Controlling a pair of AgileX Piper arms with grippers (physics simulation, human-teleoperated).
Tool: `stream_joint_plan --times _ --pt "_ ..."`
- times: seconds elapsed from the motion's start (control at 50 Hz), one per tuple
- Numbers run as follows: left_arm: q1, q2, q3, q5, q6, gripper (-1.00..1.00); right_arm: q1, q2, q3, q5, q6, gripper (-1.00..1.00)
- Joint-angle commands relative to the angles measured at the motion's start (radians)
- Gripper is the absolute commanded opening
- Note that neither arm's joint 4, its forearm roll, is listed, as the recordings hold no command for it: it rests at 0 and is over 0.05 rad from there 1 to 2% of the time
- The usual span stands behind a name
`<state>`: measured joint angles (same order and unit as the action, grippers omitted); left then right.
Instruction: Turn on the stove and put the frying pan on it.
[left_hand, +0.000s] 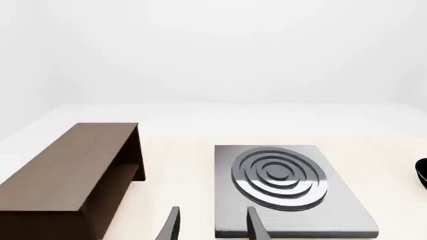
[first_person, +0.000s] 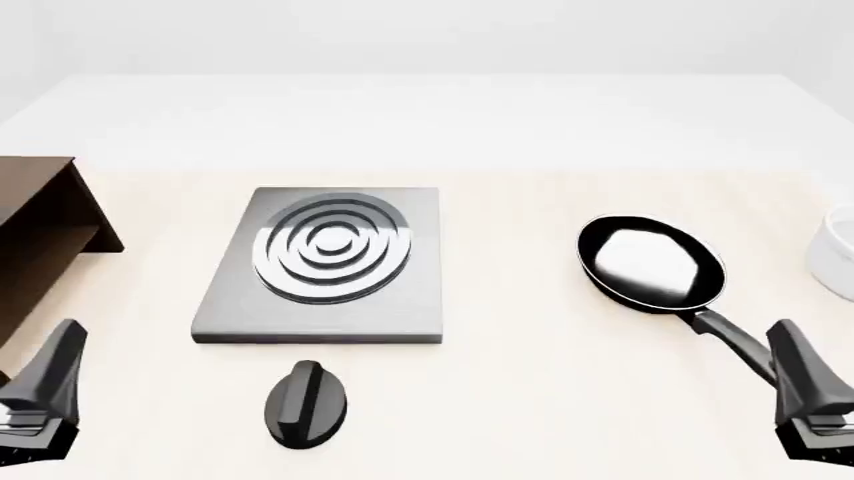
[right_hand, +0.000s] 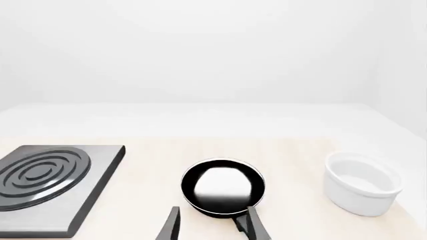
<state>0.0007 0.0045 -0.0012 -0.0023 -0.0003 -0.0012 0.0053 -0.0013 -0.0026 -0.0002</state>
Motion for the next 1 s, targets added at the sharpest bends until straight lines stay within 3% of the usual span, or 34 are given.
stream_joint_plan --times 0.02,0.16,0.28,0.34,0.38,0.44,0.46,0.56,0.64,0.84,0.88,0.98,1.0 --pt "0.002 0.008 -0.002 -0.004 0.001 1.00 -0.001 0.008 -0.002 -0.003 -0.005 1.00" --pt "0.002 0.006 -0.003 -0.001 0.003 1.00 -0.004 0.007 -0.003 -0.001 -0.005 1.00" --pt "0.045 0.139 0.001 -0.081 0.048 1.00 -0.005 0.011 -0.003 -0.005 -0.002 1.00" --pt "0.003 0.004 -0.005 0.001 -0.005 1.00 -0.006 0.009 -0.003 -0.004 -0.003 1.00" --pt "-0.003 0.005 -0.006 0.006 -0.002 1.00 -0.007 0.012 -0.002 -0.007 -0.002 1.00" --pt "-0.006 0.094 -0.001 -0.061 -0.009 1.00 -0.009 0.010 -0.003 -0.005 -0.005 1.00" --pt "-0.018 0.197 0.000 -0.120 -0.045 1.00 -0.008 0.010 -0.003 -0.005 -0.005 1.00" --pt "-0.058 0.277 0.000 -0.151 -0.032 1.00 -0.008 0.006 -0.004 -0.001 -0.003 1.00" --pt "-0.147 0.516 -0.015 -0.296 0.078 1.00 -0.006 0.003 -0.002 -0.001 -0.007 1.00" --pt "-0.200 0.656 -0.122 -0.239 0.191 1.00 -0.005 0.001 -0.002 -0.001 -0.004 1.00" --pt "-0.202 0.686 -0.119 -0.260 0.240 1.00 -0.006 0.009 -0.002 -0.007 -0.003 1.00" --pt "-0.221 0.828 -0.116 -0.331 0.256 1.00 -0.006 0.009 -0.002 -0.007 -0.002 1.00" --pt "-0.227 0.869 -0.101 -0.368 0.290 1.00 -0.007 0.006 -0.002 -0.004 -0.001 1.00"
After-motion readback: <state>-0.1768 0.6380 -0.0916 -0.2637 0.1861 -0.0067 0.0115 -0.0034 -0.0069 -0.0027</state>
